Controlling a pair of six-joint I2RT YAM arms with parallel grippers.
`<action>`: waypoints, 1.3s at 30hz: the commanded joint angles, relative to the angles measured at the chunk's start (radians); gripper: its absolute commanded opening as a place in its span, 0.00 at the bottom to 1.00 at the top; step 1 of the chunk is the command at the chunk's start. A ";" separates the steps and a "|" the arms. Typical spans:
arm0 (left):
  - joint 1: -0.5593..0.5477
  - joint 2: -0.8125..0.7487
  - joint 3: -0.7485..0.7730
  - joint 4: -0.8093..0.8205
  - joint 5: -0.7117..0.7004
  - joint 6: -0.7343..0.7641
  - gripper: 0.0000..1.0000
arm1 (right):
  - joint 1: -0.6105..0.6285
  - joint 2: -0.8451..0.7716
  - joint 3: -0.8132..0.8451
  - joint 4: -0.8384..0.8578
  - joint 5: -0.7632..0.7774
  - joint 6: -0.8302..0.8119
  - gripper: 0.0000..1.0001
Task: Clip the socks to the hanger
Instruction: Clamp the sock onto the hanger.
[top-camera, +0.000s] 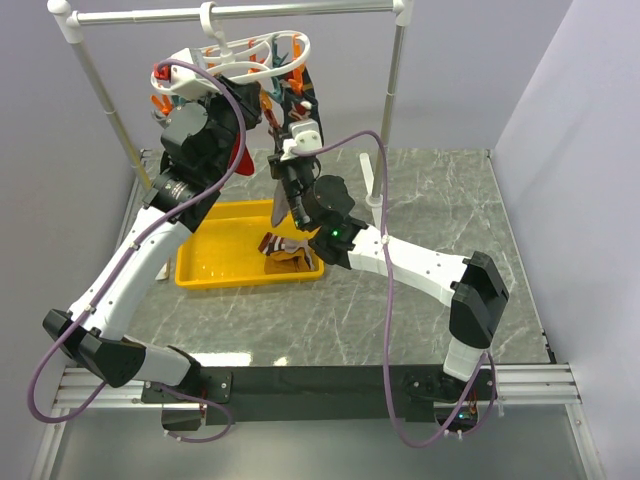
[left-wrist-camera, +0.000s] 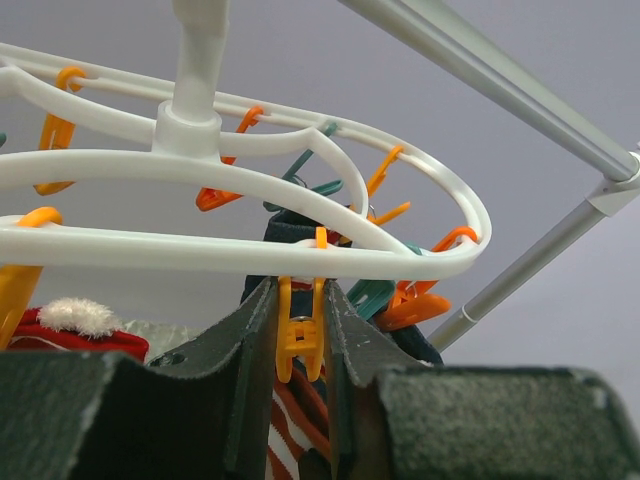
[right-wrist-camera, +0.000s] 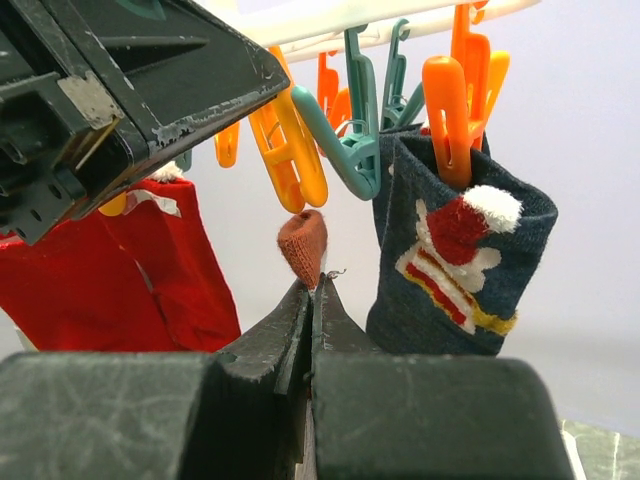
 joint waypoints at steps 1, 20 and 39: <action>-0.009 -0.015 0.041 0.030 -0.010 -0.005 0.26 | 0.010 0.002 0.057 0.061 0.016 0.001 0.00; -0.032 -0.007 0.047 0.022 -0.025 -0.020 0.26 | 0.019 0.014 0.063 0.091 -0.002 -0.043 0.00; -0.045 0.001 0.058 0.018 -0.045 -0.025 0.26 | 0.019 0.028 0.071 0.127 -0.061 -0.151 0.00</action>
